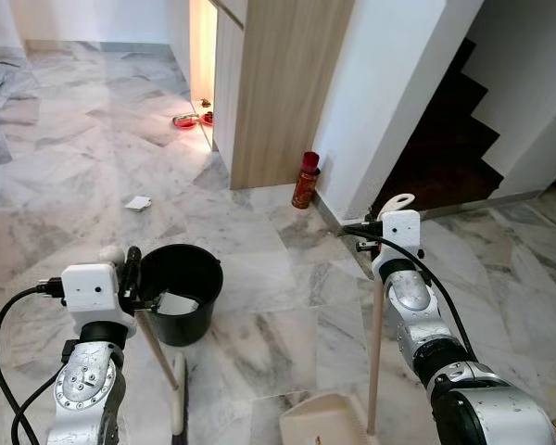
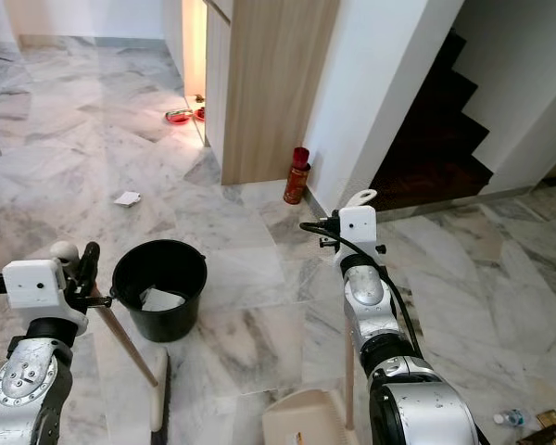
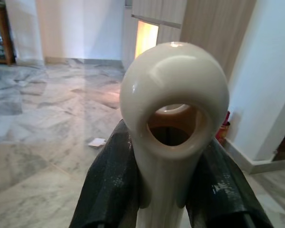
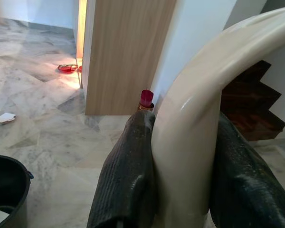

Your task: Sweep floor

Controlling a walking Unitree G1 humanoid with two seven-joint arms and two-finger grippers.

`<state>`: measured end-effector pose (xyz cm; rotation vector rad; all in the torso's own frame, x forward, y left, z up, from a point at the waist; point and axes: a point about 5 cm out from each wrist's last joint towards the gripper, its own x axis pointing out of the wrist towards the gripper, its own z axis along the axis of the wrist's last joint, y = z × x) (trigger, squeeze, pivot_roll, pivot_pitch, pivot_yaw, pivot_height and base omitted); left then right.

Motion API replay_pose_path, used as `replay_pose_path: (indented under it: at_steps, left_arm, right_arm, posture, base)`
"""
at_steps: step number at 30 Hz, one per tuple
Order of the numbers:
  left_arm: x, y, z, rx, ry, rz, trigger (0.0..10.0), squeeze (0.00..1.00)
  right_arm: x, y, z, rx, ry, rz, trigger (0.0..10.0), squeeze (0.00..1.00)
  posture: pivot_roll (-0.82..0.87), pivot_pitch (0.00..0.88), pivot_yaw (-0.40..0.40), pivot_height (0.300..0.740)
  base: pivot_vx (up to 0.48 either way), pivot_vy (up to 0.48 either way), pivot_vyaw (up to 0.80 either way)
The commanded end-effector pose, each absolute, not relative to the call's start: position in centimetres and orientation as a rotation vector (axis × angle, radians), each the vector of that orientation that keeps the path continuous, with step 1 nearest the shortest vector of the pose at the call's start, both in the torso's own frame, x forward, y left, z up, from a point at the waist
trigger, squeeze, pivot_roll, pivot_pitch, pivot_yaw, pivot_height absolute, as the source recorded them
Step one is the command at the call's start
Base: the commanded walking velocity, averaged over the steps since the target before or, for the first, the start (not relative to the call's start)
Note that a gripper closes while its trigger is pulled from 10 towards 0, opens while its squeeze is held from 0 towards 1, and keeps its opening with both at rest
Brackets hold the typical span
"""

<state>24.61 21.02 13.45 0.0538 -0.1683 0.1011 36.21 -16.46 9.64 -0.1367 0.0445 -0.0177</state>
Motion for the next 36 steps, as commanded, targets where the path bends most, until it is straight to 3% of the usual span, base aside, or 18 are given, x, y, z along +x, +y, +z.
replay_pose_path:
  at_steps: [1, 8, 36]
  left_arm:
    - [24.9, 20.4, 13.8, 0.052, -0.183, 0.071, 10.0, 0.0]
    - [25.0, 20.3, 14.0, 0.068, -0.214, 0.11, 10.0, 0.0]
    - [25.2, 20.1, 13.5, 0.061, -0.187, 0.077, 10.0, 0.0]
  right_arm:
    - [36.5, -16.6, 10.3, -0.117, 0.019, -0.012, 10.0, 0.0]
    - [36.5, -16.6, 12.3, 0.089, -0.151, -0.074, 10.0, 0.0]
    - [35.4, -16.1, 8.3, 0.002, 0.086, -0.041, 10.0, 0.0]
  posture:
    - [0.26, 0.0, -0.186, 0.74]
    - [0.25, 0.0, -0.187, 0.74]
    - [0.25, 0.0, -0.192, 0.74]
  base:
    - [0.0, 0.0, 0.0]
    - [0.0, 0.0, 0.0]
    - [0.0, 0.0, 0.0]
